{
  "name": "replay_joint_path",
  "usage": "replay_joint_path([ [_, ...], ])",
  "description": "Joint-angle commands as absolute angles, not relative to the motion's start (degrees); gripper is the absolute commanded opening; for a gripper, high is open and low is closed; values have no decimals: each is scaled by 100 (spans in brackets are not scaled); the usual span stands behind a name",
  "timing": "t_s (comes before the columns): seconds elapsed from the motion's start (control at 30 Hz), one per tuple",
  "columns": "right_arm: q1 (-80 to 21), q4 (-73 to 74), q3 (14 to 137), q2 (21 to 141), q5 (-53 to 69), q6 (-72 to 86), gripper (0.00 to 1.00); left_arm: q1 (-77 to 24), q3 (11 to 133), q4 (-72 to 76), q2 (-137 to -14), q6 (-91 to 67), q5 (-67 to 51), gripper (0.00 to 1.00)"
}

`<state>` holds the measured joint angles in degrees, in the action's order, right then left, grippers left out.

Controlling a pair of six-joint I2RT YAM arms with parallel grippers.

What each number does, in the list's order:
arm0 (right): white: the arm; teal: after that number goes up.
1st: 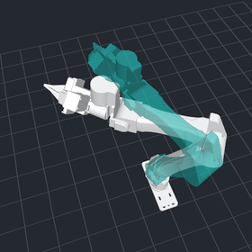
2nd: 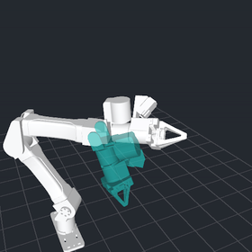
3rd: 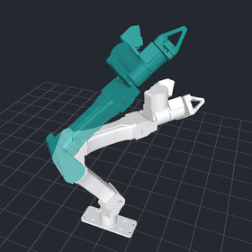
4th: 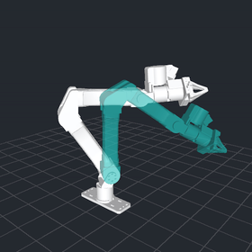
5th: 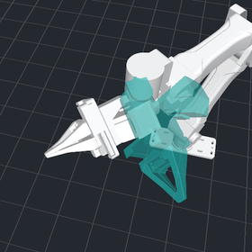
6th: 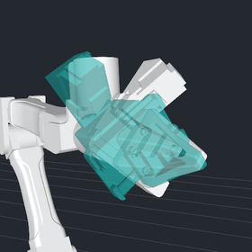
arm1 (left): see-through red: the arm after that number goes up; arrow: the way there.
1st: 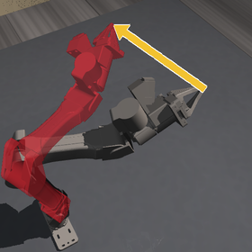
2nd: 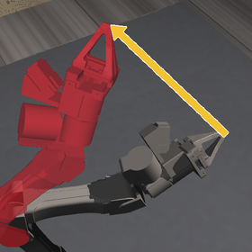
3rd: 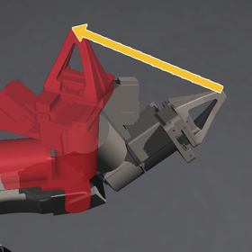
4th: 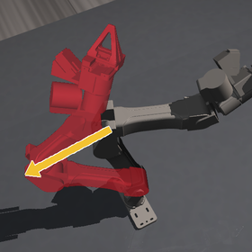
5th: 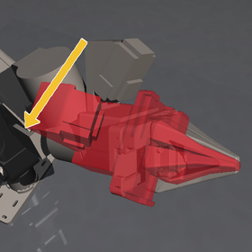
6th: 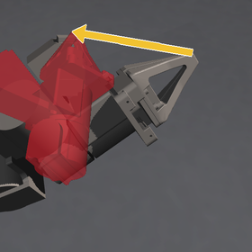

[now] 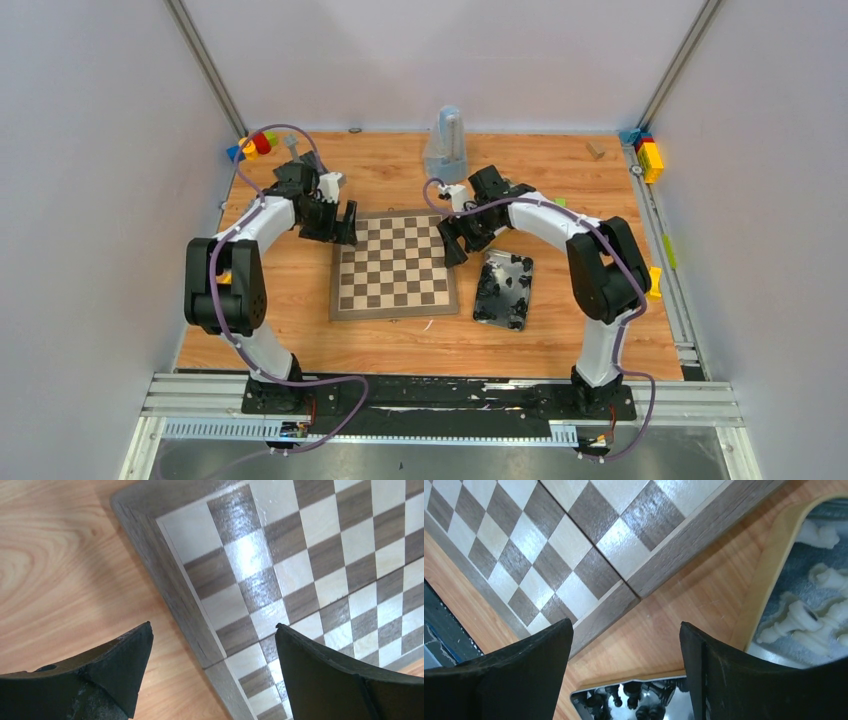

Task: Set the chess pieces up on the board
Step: Move the chessboard to the center of the board.

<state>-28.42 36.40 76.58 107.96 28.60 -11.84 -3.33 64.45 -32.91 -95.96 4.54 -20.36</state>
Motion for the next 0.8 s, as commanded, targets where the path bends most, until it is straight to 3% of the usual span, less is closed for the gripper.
replay_joint_path([
  [0.0, -2830, 3378, 8118, 11081, 2838, -1060, 80, -323, 6698, -2882, -9930, 199, -2190, 100],
  [0.53, -2964, 3574, 7941, 11330, 4111, -1094, 74, -348, 6502, -3374, -10219, 305, -3979, 90],
  [0.77, -3112, 3656, 7372, 10907, 4359, -1303, 72, -454, 6296, -3853, -10148, 599, -4073, 87],
])
